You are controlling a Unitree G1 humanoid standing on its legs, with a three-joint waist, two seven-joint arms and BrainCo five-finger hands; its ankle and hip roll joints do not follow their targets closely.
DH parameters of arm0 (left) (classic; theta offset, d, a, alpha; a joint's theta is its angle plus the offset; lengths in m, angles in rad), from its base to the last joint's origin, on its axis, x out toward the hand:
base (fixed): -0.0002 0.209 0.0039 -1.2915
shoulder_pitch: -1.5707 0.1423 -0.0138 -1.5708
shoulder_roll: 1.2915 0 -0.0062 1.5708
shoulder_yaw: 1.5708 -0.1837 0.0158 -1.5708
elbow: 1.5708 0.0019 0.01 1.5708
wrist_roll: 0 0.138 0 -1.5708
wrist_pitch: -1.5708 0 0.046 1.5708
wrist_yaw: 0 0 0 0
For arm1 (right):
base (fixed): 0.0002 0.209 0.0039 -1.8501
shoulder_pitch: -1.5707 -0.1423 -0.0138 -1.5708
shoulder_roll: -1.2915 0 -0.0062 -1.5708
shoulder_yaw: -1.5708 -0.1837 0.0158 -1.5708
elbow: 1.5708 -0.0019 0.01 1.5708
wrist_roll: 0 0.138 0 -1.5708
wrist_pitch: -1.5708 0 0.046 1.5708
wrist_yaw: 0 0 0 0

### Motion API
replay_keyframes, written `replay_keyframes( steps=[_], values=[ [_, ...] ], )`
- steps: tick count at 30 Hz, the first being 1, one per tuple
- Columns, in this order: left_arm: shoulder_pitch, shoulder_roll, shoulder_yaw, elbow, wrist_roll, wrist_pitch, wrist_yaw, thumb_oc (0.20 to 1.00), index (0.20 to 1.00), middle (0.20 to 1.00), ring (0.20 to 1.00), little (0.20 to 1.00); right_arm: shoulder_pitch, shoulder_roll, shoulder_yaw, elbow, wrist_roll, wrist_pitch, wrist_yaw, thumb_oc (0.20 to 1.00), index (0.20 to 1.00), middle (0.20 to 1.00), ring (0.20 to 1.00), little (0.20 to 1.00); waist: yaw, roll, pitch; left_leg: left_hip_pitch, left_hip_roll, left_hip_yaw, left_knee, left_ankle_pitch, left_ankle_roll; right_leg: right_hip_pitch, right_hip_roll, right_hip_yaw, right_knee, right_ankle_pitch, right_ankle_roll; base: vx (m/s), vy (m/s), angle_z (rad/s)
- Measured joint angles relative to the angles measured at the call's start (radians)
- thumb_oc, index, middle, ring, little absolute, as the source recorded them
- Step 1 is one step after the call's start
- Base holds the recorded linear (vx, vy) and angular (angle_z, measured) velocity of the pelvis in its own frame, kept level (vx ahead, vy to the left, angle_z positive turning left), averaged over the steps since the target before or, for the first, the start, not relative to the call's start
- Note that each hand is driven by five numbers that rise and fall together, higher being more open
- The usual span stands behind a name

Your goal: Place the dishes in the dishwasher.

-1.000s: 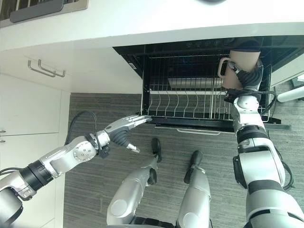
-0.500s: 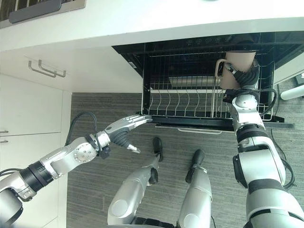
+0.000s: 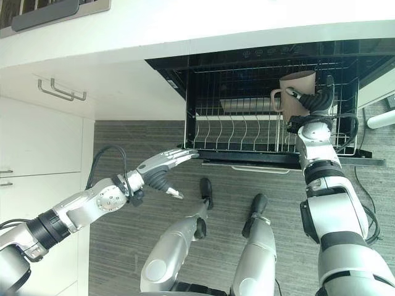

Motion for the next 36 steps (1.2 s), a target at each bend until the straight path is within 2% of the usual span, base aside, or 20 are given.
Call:
replay_keyframes(
  steps=[8,13,17,21,24,27,30,34,36],
  values=[
    [0.017,-0.025,0.007,0.0,0.036,0.013,0.012,1.0,1.0,1.0,1.0,1.0,0.0,0.006,-0.004,-0.002,0.011,-0.007,-0.045,1.0,1.0,1.0,1.0,1.0,0.001,0.006,-0.004,0.003,-0.001,0.005,0.0,0.0,0.0,0.003,-0.001,0.0,0.0,0.0,0.0,0.0,0.009,0.0],
    [0.055,-0.053,0.008,0.012,0.07,0.039,0.037,1.0,1.0,1.0,1.0,1.0,0.014,0.095,-0.131,-0.048,0.227,-0.168,-0.161,1.0,1.0,1.0,1.0,1.0,-0.007,0.007,-0.005,0.035,-0.001,0.009,-0.001,0.0,0.0,0.029,-0.001,0.004,-0.004,0.0,0.0,-0.01,0.034,-0.05],
    [0.073,-0.072,0.002,0.027,0.072,0.059,0.039,1.0,1.0,1.0,1.0,1.0,0.06,0.157,-0.204,-0.138,0.304,-0.25,-0.169,1.0,1.0,1.0,1.0,1.0,-0.013,0.008,-0.005,0.067,0.0,0.012,-0.009,0.0,0.0,0.059,0.002,0.009,-0.006,0.0,0.0,0.01,0.039,-0.03],
    [0.111,-0.113,0.005,0.074,0.11,0.079,0.063,1.0,1.0,1.0,1.0,1.0,0.153,0.239,-0.18,-0.304,0.315,-0.266,-0.172,1.0,1.0,1.0,1.0,1.0,-0.039,0.009,-0.006,0.129,0.0,0.023,-0.023,-0.002,0.001,0.113,0.006,0.018,-0.017,-0.001,0.001,0.03,0.055,-0.07],
    [0.169,-0.144,0.019,0.121,0.113,0.089,0.077,1.0,1.0,1.0,1.0,1.0,0.298,0.304,-0.12,-0.424,0.313,-0.261,-0.159,1.0,1.0,1.0,1.0,1.0,-0.067,0.009,-0.006,0.216,0.001,0.03,-0.043,-0.004,-0.002,0.205,0.013,0.016,-0.044,-0.001,0.003,0.06,-0.011,-0.05],
    [0.223,-0.144,0.038,0.127,0.149,0.09,0.077,1.0,1.0,1.0,1.0,1.0,0.377,0.319,-0.113,-0.456,0.312,-0.249,-0.148,1.0,1.0,1.0,1.0,1.0,-0.085,0.017,-0.012,0.268,0.009,0.026,-0.051,-0.023,-0.021,0.267,0.023,0.008,-0.071,-0.003,0.004,0.06,-0.042,0.0],
    [0.277,-0.147,0.039,0.128,0.152,0.093,0.065,1.0,1.0,1.0,1.0,1.0,0.443,0.317,-0.11,-0.515,0.313,-0.237,-0.144,1.0,1.0,1.0,1.0,1.0,-0.088,0.028,-0.029,0.302,0.024,0.028,-0.051,-0.04,-0.025,0.321,0.041,-0.003,-0.111,0.007,-0.001,0.05,-0.053,-0.02],
    [0.376,-0.153,0.038,0.129,0.157,0.103,0.041,1.0,1.0,1.0,1.0,1.0,0.508,0.323,-0.073,-0.591,0.314,-0.234,-0.129,1.0,1.0,1.0,1.0,1.0,-0.085,0.023,-0.094,0.324,0.036,0.029,-0.049,-0.042,-0.019,0.365,0.059,-0.013,-0.15,0.016,-0.003,0.01,-0.049,0.0],
    [0.428,-0.154,0.039,0.13,0.157,0.107,0.04,1.0,1.0,1.0,1.0,1.0,0.545,0.334,-0.054,-0.611,0.316,-0.237,-0.089,1.0,1.0,1.0,1.0,1.0,-0.084,0.009,-0.153,0.342,0.038,0.029,-0.05,-0.043,-0.02,0.405,0.065,-0.031,-0.18,0.016,-0.003,0.01,-0.057,0.13]
  ],
)
